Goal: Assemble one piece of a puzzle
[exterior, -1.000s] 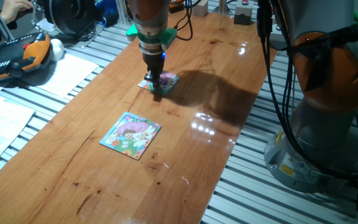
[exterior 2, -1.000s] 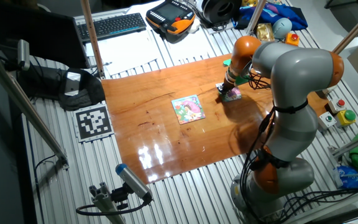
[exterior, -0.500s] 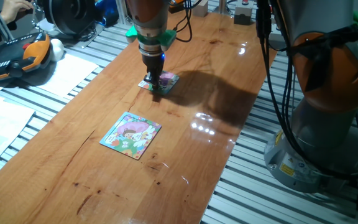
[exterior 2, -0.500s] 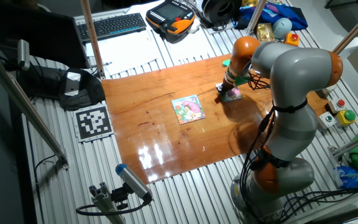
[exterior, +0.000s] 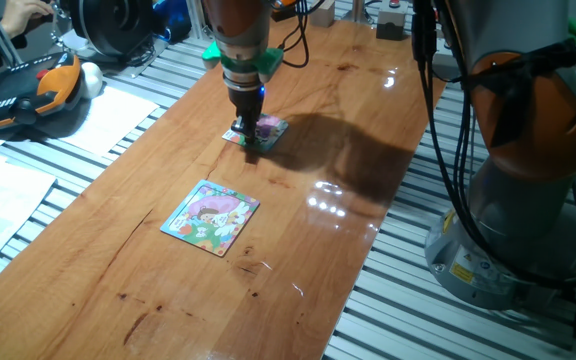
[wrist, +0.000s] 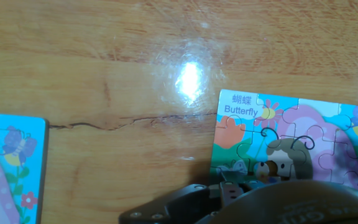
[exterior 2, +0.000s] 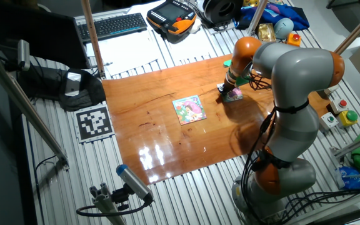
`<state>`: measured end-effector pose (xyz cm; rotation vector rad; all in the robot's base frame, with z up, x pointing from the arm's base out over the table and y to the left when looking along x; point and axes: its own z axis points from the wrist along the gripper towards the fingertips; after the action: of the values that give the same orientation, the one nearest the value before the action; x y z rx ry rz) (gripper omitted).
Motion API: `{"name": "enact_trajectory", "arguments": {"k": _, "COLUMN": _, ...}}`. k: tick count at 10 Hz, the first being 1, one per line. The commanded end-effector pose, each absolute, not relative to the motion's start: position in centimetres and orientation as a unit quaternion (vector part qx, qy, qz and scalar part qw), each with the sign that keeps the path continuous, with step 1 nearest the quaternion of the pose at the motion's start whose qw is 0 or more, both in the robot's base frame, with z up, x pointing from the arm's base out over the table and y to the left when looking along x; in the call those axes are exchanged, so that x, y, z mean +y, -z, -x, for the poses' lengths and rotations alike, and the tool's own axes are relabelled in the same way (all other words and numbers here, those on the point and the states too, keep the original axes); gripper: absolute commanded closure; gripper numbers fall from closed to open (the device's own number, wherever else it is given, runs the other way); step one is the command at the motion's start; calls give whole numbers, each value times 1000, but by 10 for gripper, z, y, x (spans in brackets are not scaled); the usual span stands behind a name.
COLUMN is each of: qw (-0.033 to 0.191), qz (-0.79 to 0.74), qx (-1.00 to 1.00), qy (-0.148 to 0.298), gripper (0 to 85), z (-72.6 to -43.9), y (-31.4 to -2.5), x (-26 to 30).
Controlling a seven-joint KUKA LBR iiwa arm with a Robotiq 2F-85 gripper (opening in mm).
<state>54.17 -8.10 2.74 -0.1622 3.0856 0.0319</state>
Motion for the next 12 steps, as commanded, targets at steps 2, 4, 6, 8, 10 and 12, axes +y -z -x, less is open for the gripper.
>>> {"name": "enact_trajectory", "arguments": {"k": 2, "qw": 26, "qz": 55, "qx": 998, "qy": -7, "gripper": 850, "z": -542, "y": -28, "x": -81}}
{"name": "enact_trajectory", "arguments": {"k": 4, "qw": 27, "qz": 57, "qx": 998, "qy": -2, "gripper": 850, "z": -542, "y": -28, "x": -82}}
{"name": "enact_trajectory", "arguments": {"k": 6, "qw": 27, "qz": 58, "qx": 998, "qy": -2, "gripper": 850, "z": -542, "y": -28, "x": -82}}
{"name": "enact_trajectory", "arguments": {"k": 8, "qw": 27, "qz": 58, "qx": 998, "qy": -3, "gripper": 850, "z": -542, "y": -28, "x": -82}}
{"name": "enact_trajectory", "arguments": {"k": 10, "qw": 27, "qz": 56, "qx": 998, "qy": -7, "gripper": 850, "z": -541, "y": -27, "x": -81}}
{"name": "enact_trajectory", "arguments": {"k": 12, "qw": 29, "qz": 56, "qx": 998, "qy": -5, "gripper": 850, "z": -541, "y": -26, "x": -81}}
